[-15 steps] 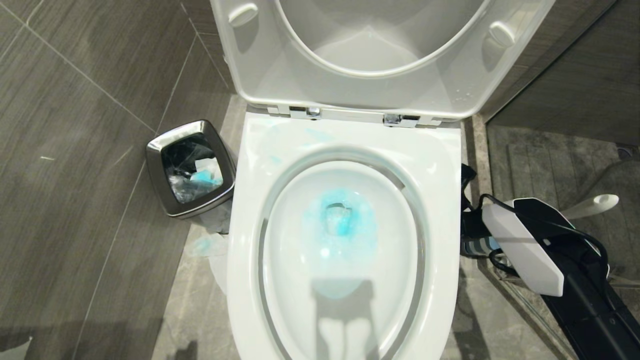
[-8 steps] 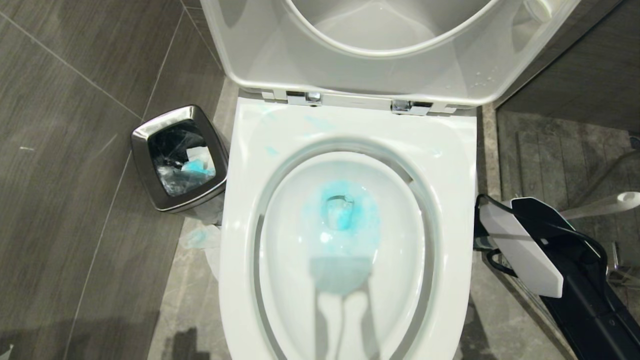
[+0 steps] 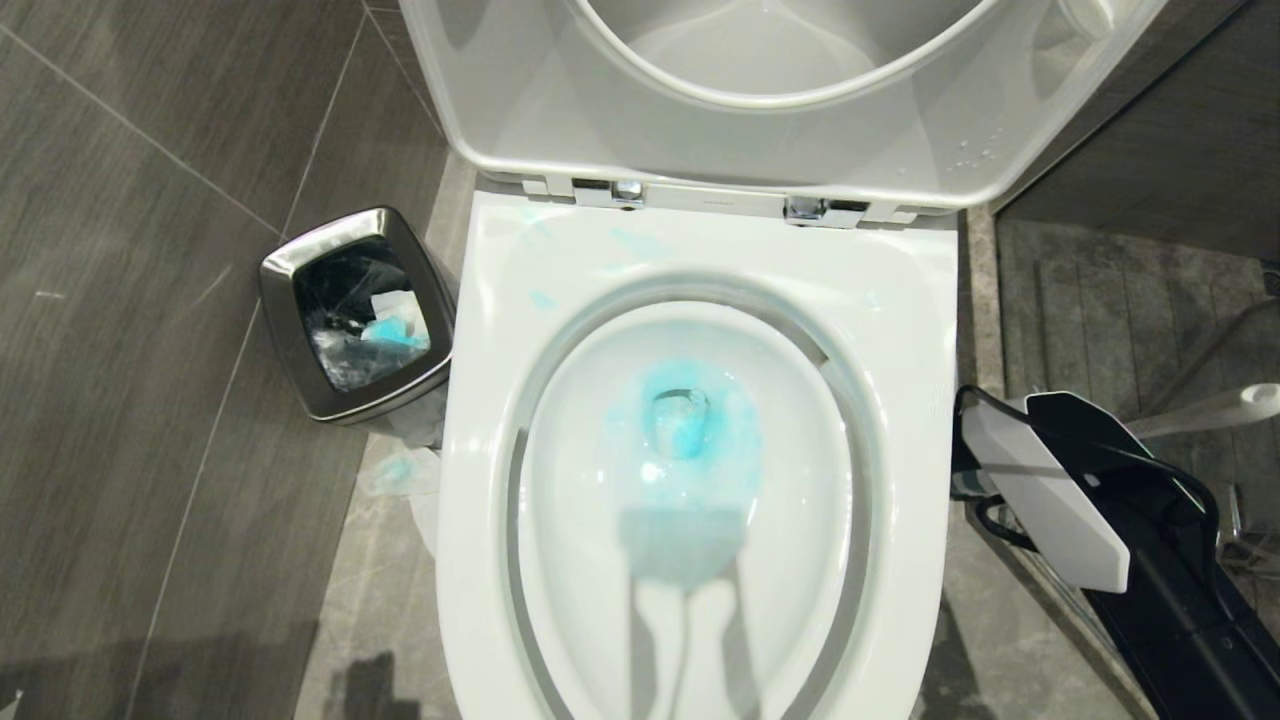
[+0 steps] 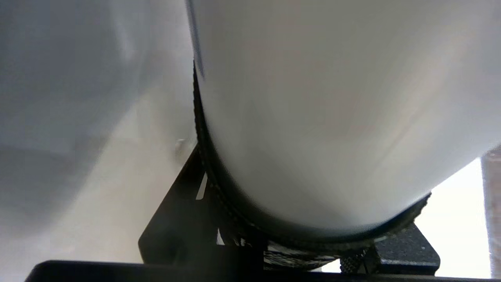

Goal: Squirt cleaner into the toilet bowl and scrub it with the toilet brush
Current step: Place the cleaning agent on the floor

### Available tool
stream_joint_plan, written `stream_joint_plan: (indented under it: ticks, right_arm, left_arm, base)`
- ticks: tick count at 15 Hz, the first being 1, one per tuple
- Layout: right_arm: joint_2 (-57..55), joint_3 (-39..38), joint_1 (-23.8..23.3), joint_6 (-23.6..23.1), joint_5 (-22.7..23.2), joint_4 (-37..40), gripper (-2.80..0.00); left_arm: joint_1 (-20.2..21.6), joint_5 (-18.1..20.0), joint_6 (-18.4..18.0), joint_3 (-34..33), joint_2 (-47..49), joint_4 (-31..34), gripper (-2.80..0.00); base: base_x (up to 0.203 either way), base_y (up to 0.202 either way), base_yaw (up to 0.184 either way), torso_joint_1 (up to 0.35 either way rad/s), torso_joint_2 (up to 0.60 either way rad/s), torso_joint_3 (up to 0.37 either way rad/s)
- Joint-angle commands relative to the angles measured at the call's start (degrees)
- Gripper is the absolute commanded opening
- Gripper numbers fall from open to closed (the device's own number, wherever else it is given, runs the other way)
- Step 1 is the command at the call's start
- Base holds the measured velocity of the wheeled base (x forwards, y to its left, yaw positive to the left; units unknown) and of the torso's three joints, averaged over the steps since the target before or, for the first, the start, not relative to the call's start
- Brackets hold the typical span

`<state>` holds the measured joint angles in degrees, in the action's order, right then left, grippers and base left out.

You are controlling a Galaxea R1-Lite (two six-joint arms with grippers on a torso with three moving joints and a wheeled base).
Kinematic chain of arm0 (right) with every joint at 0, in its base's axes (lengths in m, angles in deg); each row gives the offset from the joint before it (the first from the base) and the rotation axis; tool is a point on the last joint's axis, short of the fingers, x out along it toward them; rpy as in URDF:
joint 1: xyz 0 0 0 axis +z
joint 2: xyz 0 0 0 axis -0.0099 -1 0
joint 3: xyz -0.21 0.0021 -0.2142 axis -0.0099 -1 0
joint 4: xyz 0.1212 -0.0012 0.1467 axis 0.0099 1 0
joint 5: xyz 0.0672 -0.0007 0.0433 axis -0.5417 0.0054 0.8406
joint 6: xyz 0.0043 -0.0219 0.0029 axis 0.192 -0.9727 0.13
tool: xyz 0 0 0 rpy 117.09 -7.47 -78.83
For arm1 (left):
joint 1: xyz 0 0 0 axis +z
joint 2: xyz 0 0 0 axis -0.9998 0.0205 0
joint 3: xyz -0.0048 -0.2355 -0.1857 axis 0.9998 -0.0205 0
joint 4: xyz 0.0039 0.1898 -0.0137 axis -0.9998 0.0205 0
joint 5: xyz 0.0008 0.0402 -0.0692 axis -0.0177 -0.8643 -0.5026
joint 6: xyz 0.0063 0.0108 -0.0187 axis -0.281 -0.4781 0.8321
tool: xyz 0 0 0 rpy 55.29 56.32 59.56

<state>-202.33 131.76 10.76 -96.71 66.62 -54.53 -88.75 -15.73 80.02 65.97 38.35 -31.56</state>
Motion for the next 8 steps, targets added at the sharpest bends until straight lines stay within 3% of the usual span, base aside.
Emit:
stream_joint_plan:
  ticks: [1,8]
  right_arm:
    - [-1.08,-0.05,-0.52,-0.9,-0.15,-2.57,-2.8]
    - [-0.74,-0.31,-0.7,-0.87,-0.44,-3.09,-2.8]
  left_arm:
    - [0.01,0.0,0.0,-0.04,0.08,0.02,-2.8]
    - [0.01,0.0,-0.08,0.04,0.08,0.02,-2.8]
  base:
    - [0.0,0.0,0.0,0.0,0.0,0.0]
    - [0.0,0.0,0.0,0.0,0.0,0.0]
